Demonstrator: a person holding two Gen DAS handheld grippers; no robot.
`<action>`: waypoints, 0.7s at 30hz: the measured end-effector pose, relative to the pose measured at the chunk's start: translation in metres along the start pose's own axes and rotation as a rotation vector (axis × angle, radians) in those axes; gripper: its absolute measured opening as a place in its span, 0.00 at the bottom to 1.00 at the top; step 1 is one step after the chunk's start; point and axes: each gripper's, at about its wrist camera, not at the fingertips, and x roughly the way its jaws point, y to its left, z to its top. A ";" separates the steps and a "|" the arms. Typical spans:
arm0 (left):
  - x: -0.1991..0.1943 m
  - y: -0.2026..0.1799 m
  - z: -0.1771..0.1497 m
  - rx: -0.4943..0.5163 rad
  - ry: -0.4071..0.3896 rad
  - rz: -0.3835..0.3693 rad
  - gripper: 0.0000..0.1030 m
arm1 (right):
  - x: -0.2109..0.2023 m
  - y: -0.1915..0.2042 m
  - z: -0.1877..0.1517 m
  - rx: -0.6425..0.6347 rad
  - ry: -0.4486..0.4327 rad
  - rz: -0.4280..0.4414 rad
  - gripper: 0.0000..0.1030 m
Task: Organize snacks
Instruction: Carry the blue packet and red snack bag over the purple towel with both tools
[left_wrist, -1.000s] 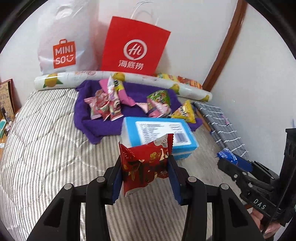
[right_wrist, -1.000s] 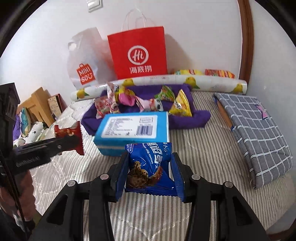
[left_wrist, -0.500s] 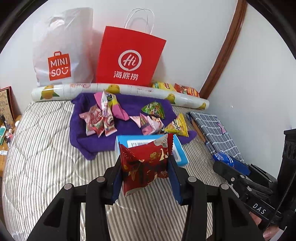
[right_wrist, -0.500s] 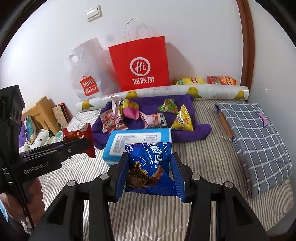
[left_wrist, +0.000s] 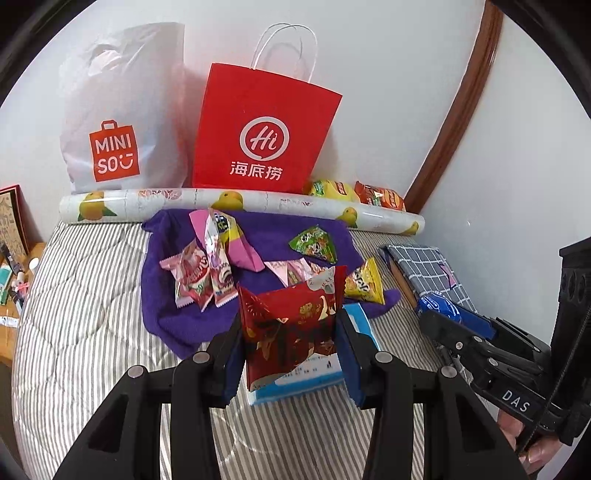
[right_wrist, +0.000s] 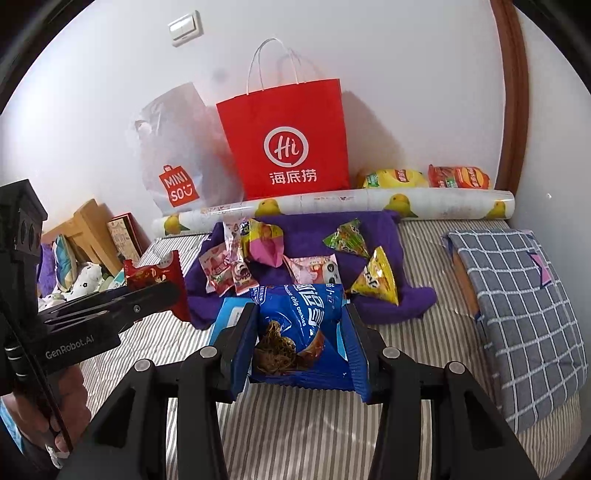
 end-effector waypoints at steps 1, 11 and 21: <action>0.001 0.001 0.002 -0.001 -0.001 -0.005 0.41 | 0.001 0.000 0.002 -0.001 -0.002 0.003 0.44; 0.018 0.012 0.025 -0.022 0.011 0.017 0.41 | 0.024 -0.007 0.038 -0.023 0.015 0.015 0.44; 0.037 0.035 0.052 -0.040 0.016 0.061 0.41 | 0.070 -0.019 0.079 0.005 0.065 0.089 0.44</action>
